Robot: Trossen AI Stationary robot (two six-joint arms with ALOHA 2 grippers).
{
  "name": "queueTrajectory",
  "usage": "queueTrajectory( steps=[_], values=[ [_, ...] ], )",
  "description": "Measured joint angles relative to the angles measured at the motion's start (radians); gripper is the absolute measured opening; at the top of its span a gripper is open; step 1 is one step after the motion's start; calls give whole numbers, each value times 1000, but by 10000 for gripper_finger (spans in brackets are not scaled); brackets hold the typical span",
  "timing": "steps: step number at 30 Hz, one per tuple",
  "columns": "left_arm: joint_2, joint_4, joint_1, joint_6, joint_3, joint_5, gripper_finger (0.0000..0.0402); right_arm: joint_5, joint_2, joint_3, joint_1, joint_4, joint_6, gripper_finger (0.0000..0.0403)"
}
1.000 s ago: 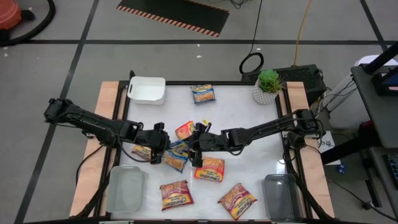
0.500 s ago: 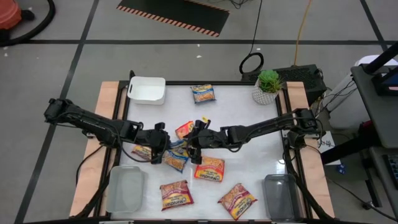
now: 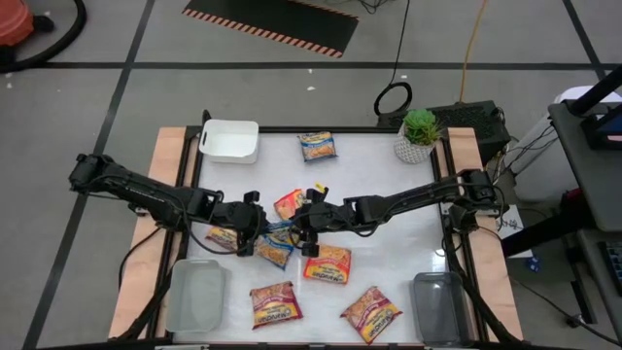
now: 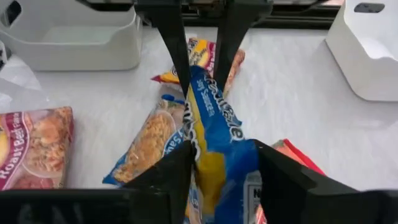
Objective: Sort Maruchan noodles
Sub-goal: Put the middle right blue noodle pack into the black bin
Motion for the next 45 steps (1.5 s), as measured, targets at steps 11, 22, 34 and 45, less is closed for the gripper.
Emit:
queueTrajectory(
  steps=[11, 22, 34, 45],
  values=[
    [0, 13, 0, 15, 0, -34, 93, 1, 0, 0, 0, -13, -12, 81],
    [0, 80, -25, 27, 0, -133, 234, 0, -12, 1, 0, -35, -28, 50],
    [-129, 100, -55, 14, 1, -167, 298, 5, -157, 1, 69, -247, 73, 50],
    [-246, 3, -141, -177, 1, -168, 298, 44, -364, 1, 290, -385, 222, 50]
  ],
)
